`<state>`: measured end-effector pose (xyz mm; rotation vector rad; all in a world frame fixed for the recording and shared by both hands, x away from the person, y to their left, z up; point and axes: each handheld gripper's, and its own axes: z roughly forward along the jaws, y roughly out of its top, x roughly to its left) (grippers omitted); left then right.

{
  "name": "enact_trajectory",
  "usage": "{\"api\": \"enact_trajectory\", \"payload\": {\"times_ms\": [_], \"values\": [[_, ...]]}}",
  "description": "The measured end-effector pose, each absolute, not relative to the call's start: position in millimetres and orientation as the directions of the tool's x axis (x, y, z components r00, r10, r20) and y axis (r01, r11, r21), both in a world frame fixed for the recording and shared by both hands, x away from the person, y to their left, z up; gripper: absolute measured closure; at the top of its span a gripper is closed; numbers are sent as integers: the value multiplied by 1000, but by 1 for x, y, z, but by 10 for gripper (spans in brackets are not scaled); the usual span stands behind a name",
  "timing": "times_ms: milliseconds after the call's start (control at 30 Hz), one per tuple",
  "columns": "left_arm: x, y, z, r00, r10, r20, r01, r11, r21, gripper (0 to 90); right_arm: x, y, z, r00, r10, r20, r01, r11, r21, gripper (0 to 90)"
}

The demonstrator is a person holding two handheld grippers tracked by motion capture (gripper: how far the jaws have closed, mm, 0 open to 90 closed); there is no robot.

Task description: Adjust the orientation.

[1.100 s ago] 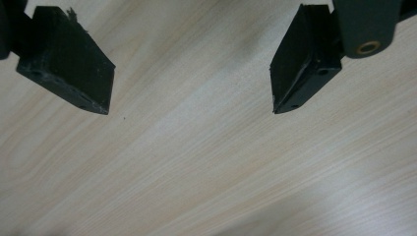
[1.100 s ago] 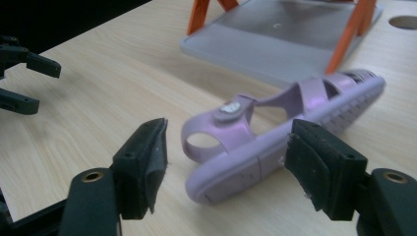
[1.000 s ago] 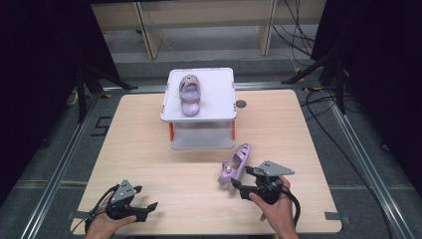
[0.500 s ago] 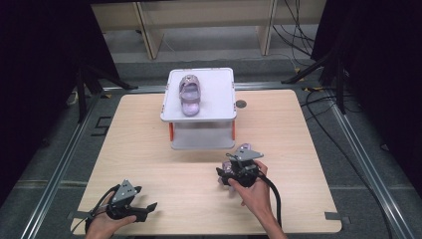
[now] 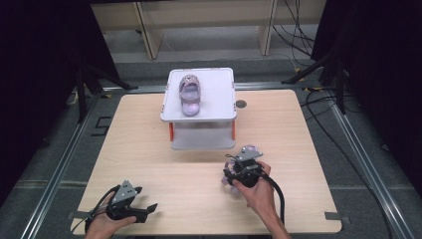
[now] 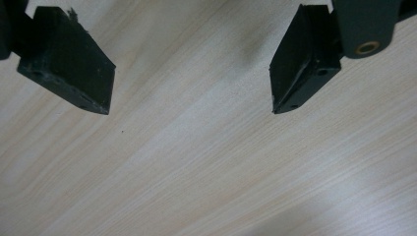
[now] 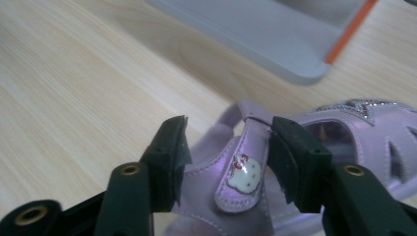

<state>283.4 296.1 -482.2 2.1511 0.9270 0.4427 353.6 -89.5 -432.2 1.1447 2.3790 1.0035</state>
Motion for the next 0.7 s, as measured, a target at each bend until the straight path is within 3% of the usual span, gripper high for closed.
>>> {"api": "enact_trajectory", "payload": {"times_ms": [100,267,400,700], "values": [[284,295,-482,685,728,22,477,-471,743,167,349,-110,-432,-611,791,31,579,419,700,582],[284,295,-483,688,726,23,468,-468,750,167,346,-132,-437,-603,797,38,586,410,699,646],[282,293,-484,671,741,-10,493,-437,752,167,344,-136,-438,-597,801,36,593,411,692,653],[283,295,-483,683,730,22,478,-470,743,167,342,-143,-439,-597,802,-9,588,446,675,695]]}}
